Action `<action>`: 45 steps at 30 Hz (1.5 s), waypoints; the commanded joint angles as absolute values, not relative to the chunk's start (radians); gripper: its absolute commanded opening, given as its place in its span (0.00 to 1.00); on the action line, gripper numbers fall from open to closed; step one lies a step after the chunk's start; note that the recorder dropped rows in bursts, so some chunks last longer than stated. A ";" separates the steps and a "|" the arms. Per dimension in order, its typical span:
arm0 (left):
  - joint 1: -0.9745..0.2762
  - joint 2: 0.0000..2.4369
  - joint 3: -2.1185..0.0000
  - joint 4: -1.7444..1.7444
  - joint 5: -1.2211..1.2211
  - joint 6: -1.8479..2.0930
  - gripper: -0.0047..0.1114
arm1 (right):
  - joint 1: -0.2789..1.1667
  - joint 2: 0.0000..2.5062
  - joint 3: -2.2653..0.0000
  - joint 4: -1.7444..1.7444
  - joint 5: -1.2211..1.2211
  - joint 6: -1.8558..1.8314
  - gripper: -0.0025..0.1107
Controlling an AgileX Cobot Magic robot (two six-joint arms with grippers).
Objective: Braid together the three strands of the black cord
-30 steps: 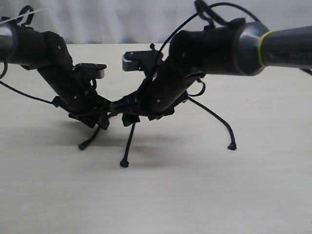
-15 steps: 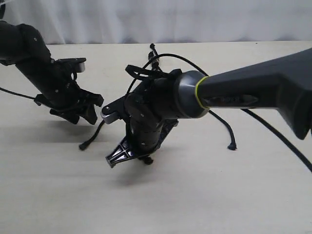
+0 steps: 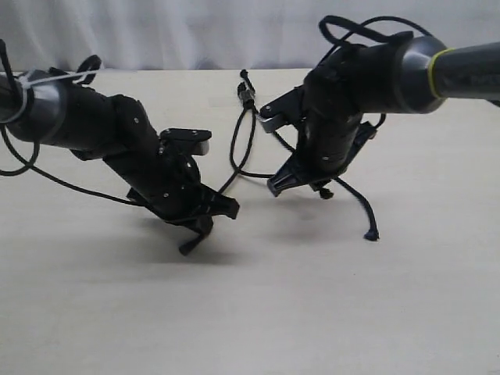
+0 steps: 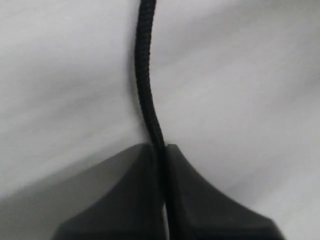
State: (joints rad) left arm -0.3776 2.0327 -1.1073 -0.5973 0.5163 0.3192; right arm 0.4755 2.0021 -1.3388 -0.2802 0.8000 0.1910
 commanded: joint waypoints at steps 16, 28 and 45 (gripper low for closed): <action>-0.542 2.033 -1.100 -0.737 0.379 0.309 0.04 | 0.176 2.080 -1.241 -0.011 0.663 0.042 0.06; -0.468 1.962 -1.100 -0.737 0.479 0.309 0.04 | 0.270 2.065 -1.116 0.430 0.727 -0.284 0.06; -0.316 1.871 -1.100 -0.631 0.650 0.309 0.25 | 0.378 1.942 -1.114 0.489 0.662 -0.156 0.40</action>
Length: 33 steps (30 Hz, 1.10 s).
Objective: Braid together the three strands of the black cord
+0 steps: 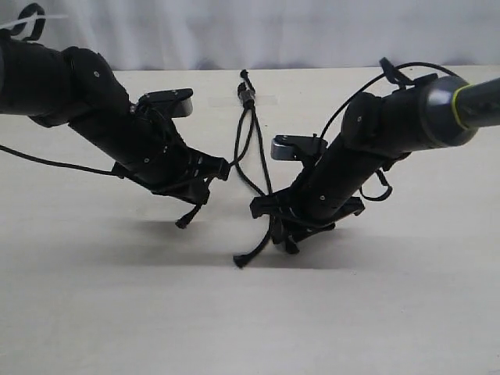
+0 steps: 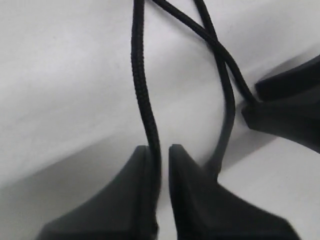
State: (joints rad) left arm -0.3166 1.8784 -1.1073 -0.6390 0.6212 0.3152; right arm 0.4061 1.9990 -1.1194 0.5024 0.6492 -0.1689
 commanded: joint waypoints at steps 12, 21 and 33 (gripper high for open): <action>-0.373 1.883 -1.175 -0.568 0.758 0.343 0.44 | 0.163 1.778 -1.114 0.470 0.723 -0.144 0.40; -0.597 2.022 -1.258 -0.240 0.703 0.133 0.43 | 0.114 1.778 -1.114 0.478 0.704 -0.149 0.40; -0.632 2.121 -1.345 -0.235 0.754 0.133 0.07 | 0.114 1.778 -1.114 0.478 0.707 -0.172 0.40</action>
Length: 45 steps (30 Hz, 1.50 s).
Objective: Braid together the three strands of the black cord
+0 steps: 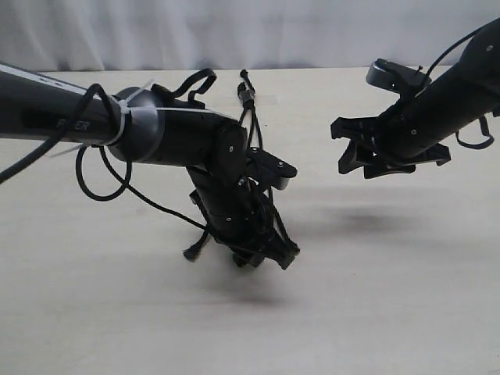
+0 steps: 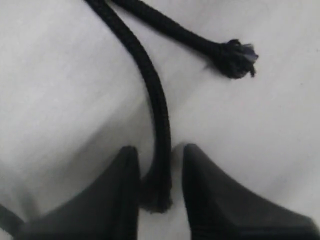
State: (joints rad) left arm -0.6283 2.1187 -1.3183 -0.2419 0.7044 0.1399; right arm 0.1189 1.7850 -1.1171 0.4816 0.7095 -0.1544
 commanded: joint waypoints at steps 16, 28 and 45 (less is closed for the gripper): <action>-0.482 2.061 -1.489 0.119 0.977 -0.009 0.04 | 0.118 1.778 -1.039 0.499 0.658 -0.247 0.34; -0.495 2.172 -1.335 -0.061 0.808 -0.057 0.04 | 0.118 1.778 -1.011 0.676 0.648 -0.404 0.35; -0.546 2.138 -1.383 -0.402 0.752 0.157 0.15 | 0.118 1.778 -1.011 0.676 0.636 -0.426 0.49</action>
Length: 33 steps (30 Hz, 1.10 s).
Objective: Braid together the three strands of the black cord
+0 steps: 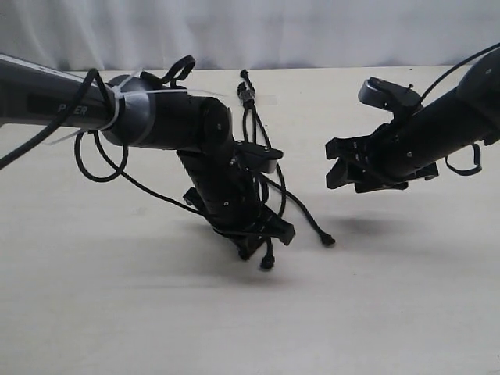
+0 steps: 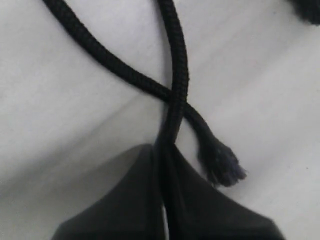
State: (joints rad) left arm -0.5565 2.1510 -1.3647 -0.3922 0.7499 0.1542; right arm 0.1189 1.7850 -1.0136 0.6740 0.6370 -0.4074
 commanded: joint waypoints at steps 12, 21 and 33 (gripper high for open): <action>-0.361 1.984 -1.390 -0.281 0.838 0.157 0.39 | 0.158 1.778 -1.011 0.676 0.803 -0.461 0.49; -0.302 1.920 -1.386 -0.209 0.878 0.157 0.39 | 0.486 1.778 -1.011 0.389 0.595 -0.113 0.49; -0.304 1.920 -1.386 -0.207 0.895 0.157 0.39 | 0.707 1.903 -1.011 -0.096 0.496 0.499 0.49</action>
State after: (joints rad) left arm -0.3036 1.9283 -1.3792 -0.2109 0.8871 0.1561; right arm 0.6941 1.8771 -1.0136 -0.0418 0.5101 0.4266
